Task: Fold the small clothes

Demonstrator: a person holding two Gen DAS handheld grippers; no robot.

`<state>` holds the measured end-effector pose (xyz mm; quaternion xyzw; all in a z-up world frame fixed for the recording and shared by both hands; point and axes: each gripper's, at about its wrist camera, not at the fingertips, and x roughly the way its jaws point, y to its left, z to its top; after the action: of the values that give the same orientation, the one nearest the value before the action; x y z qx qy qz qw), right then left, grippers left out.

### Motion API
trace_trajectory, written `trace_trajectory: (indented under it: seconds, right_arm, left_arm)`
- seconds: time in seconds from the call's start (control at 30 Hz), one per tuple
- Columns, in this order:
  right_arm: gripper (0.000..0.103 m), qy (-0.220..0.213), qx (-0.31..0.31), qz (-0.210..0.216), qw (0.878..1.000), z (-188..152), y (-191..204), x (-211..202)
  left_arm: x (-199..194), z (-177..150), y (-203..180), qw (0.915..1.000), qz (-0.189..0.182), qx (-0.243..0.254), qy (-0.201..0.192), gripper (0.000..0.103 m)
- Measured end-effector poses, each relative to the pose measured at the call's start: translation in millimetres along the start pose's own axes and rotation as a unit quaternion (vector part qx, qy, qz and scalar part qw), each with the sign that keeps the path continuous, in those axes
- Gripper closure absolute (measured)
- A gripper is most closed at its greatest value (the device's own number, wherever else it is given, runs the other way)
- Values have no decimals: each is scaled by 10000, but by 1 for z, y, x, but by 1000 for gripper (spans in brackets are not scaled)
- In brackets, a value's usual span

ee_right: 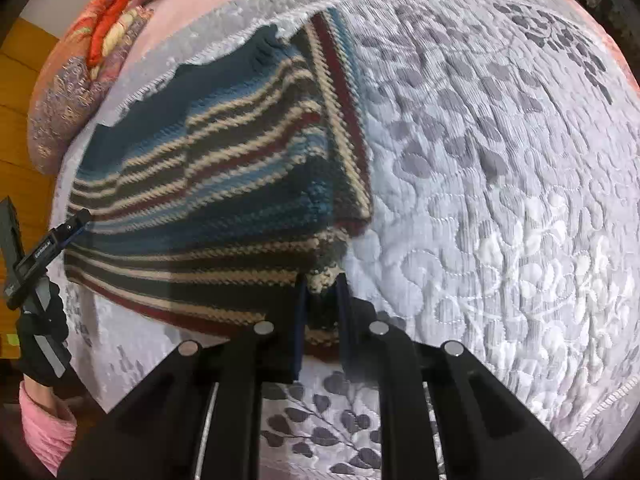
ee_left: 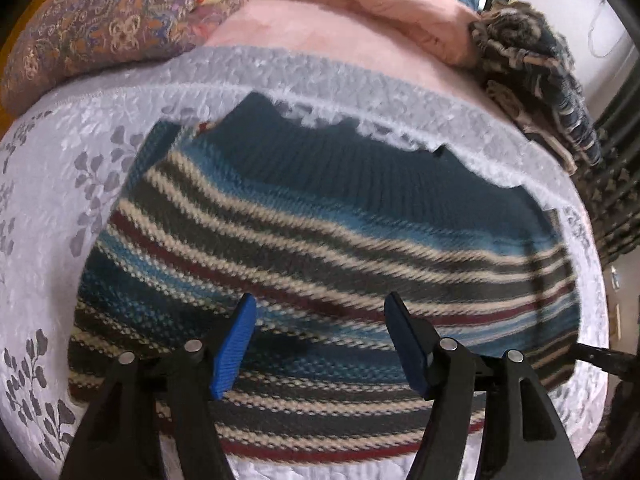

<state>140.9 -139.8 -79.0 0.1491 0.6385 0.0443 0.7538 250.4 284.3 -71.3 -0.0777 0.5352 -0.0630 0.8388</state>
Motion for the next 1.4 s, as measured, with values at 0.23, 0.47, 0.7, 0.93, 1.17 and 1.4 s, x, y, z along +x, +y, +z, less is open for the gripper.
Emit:
trace_trajectory:
  seconds: [0.23,0.47,0.7,0.93,1.17,1.4]
  right_arm:
    - [90,133,19,-164,9998,-5,-6,19]
    - [82,100,150,98,9998,-2,-10,14]
    - [43,-512,313,505,9969,20,-15,-18]
    - [38,-318,428,752,9957,40,-19,6]
    - [38,-262,501,944,9939,47,-26,33]
    - [71,-425,367,1221,9909,56,-13,35]
  left_arm:
    - [10,-8,1,9996,109,245,40,35]
    - [11,-8,2,9996,59,286,-6,34]
    - [-1,2,-5,9996,-256,52,-110,34]
    - [7,2,-20,9991,-355,226,-28,33]
    - [17,1,-12,9992,-344,179,9,33]
    - [22,0,-9,9989,-365,285,12,32]
